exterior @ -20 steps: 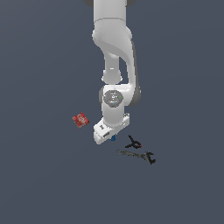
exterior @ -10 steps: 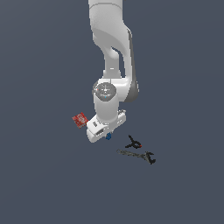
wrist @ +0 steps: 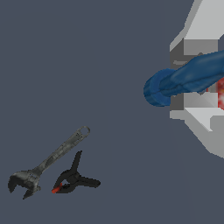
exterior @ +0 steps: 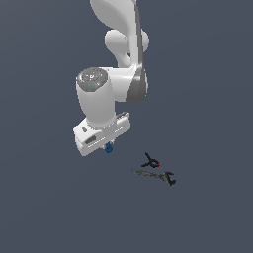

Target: Pick up a designated object from a clutter of objects.

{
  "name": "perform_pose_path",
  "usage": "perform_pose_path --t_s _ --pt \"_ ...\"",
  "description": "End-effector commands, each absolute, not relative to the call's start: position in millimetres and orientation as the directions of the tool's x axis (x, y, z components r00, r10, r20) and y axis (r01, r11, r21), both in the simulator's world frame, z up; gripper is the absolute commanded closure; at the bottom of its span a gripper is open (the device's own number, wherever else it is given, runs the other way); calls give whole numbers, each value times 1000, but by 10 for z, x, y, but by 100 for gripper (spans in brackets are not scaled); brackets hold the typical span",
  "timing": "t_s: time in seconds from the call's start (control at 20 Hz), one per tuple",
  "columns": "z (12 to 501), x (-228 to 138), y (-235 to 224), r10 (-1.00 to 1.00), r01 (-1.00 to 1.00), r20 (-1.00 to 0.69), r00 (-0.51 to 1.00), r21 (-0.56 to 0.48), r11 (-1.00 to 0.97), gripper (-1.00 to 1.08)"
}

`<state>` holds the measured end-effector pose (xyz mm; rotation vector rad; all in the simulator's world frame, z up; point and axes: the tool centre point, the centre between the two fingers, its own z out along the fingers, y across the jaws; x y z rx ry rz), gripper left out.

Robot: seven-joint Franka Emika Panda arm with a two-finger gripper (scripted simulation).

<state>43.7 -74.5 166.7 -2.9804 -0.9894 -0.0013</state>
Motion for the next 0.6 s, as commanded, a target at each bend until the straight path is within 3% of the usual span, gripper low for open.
perform_pose_path --t_s 0.0,0.55 --pt "1921 487 -905 598 598 1 801 -1 -801 108" --pt "2949 729 -1567 598 598 1 801 -1 -801 108"
